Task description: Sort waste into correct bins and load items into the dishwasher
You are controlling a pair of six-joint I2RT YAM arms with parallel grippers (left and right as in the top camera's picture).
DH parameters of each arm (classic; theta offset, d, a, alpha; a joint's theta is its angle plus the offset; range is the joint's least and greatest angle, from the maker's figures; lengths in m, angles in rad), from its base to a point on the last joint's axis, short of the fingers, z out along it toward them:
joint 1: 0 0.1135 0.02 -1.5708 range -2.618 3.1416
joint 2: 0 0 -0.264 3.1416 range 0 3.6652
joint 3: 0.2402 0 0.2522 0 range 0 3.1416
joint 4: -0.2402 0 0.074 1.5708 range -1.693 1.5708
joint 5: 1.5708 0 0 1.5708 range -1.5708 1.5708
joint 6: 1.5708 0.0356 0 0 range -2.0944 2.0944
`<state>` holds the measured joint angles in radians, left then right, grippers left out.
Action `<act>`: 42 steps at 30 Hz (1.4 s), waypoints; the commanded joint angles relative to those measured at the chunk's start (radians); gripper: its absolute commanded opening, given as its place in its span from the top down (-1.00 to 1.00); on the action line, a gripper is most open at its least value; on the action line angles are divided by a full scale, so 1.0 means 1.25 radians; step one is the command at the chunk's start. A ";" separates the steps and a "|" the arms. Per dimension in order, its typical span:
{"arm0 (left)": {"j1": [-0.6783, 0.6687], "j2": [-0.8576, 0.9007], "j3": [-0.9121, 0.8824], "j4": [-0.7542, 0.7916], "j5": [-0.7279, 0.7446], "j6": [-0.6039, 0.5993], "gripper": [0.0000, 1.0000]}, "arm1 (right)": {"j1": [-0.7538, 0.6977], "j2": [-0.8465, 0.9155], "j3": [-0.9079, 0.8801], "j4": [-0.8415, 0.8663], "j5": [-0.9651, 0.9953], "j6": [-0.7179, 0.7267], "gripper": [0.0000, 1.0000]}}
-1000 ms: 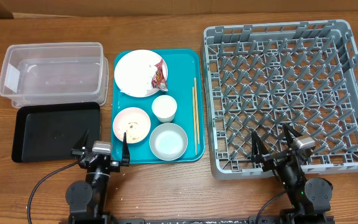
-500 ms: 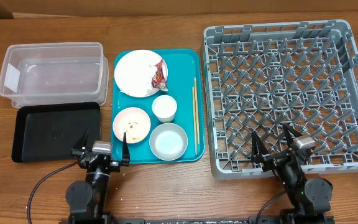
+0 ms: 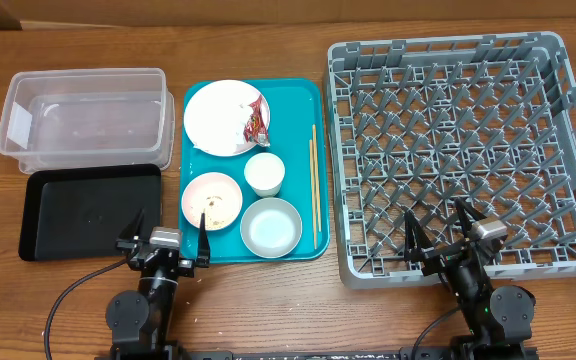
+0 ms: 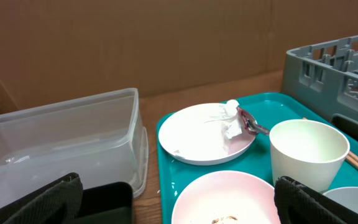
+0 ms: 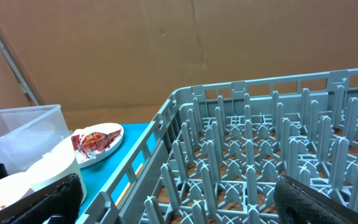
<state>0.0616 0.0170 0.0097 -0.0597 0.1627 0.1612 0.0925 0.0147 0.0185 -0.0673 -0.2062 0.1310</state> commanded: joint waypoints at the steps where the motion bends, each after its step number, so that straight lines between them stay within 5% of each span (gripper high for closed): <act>1: 0.006 -0.009 -0.004 0.004 0.036 0.012 -1.00 | 0.004 -0.009 -0.008 0.010 -0.004 0.003 -1.00; 33: 0.006 -0.009 0.038 0.043 0.087 0.011 -1.00 | 0.003 -0.009 0.016 0.056 -0.004 -0.008 -1.00; 42: 0.006 0.092 0.222 -0.113 0.081 -0.007 -1.00 | 0.004 0.028 0.170 -0.063 -0.004 -0.070 -1.00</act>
<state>0.0616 0.0605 0.1761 -0.1711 0.2588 0.1600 0.0925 0.0189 0.1215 -0.1112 -0.2062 0.0994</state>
